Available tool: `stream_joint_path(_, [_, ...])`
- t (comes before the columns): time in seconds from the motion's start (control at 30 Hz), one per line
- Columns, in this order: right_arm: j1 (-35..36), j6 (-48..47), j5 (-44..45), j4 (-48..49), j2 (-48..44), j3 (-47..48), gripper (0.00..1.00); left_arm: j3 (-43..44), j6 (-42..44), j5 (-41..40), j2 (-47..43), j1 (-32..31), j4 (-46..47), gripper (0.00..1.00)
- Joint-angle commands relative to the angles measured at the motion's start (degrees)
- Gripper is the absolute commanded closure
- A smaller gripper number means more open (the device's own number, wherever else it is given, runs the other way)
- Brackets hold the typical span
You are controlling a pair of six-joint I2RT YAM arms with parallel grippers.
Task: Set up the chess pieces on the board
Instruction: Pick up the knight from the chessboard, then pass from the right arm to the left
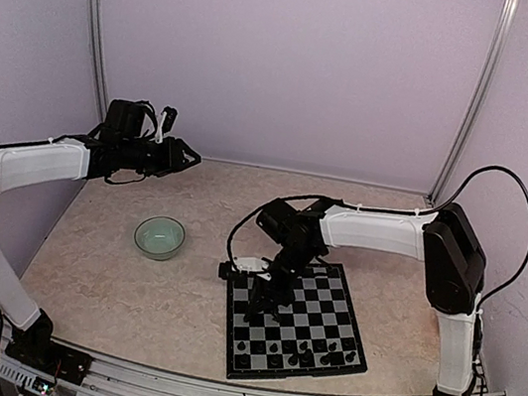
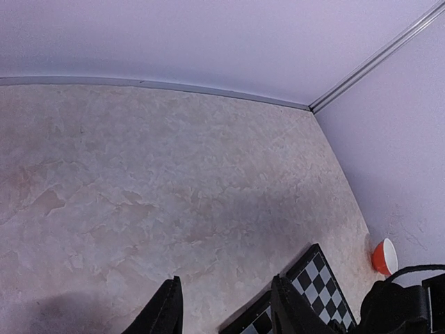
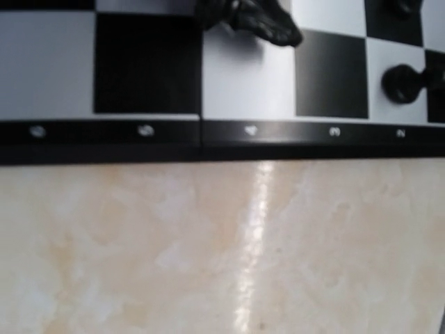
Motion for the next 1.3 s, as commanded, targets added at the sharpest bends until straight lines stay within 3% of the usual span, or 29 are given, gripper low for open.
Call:
stream_joint_path(0.0, [-2.0, 1.5, -4.9, -1.0, 0.7, 0.3, 0.96, 1.6, -0.2, 0.6, 0.7, 0.5, 0.3, 0.56])
stream_joint_path(0.33, [-6.9, 3.4, -14.4, -1.0, -0.3, -0.4, 0.97, 2.2, 2.4, -0.2, 0.6, -1.3, -0.5, 0.57])
stream_joint_path(0.43, [-9.2, 4.1, -17.6, -0.4, -1.3, -1.0, 0.97, 2.4, 6.2, -10.1, -1.4, -6.6, -3.8, 0.57])
stream_joint_path(0.57, [-11.8, 5.2, -19.6, 1.7, -3.5, -3.4, 0.96, -0.6, 3.7, -26.8, -6.4, -20.0, -5.9, 0.55])
stream_joint_path(0.77, [-14.1, 7.8, -20.0, 6.6, -7.8, -7.5, 0.96, -16.0, -11.7, -40.2, -14.3, -37.1, 10.2, 0.55])
stream_joint_path(0.9, [-15.8, 10.6, -21.0, 9.9, -10.2, -8.7, 0.96, -21.0, -18.2, -47.1, -13.7, -44.7, 19.6, 0.55])
stream_joint_path(1.1, [-16.1, 13.8, -18.4, 13.5, -13.5, -10.1, 0.97, -22.9, -26.3, -44.2, -5.0, -46.9, 33.2, 0.58])
stream_joint_path(1.27, [-16.5, 15.0, -17.8, 15.1, -15.6, -11.6, 0.97, -21.2, -28.9, -42.3, 0.5, -48.0, 38.0, 0.6])
